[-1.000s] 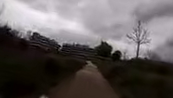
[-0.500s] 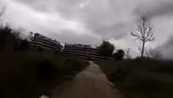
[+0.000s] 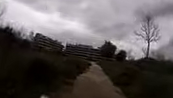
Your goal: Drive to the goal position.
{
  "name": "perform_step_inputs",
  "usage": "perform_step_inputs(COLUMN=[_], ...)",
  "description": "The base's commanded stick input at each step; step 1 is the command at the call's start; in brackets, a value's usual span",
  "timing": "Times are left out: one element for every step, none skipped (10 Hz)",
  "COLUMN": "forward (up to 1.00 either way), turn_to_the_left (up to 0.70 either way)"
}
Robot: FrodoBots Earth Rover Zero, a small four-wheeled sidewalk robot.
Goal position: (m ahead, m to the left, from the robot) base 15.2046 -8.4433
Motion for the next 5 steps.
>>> perform_step_inputs(forward=[0.70, 0.70, 0.70, 0.70, 0.70], turn_to_the_left=[0.00, 0.00, -0.05, -0.31, -0.34])
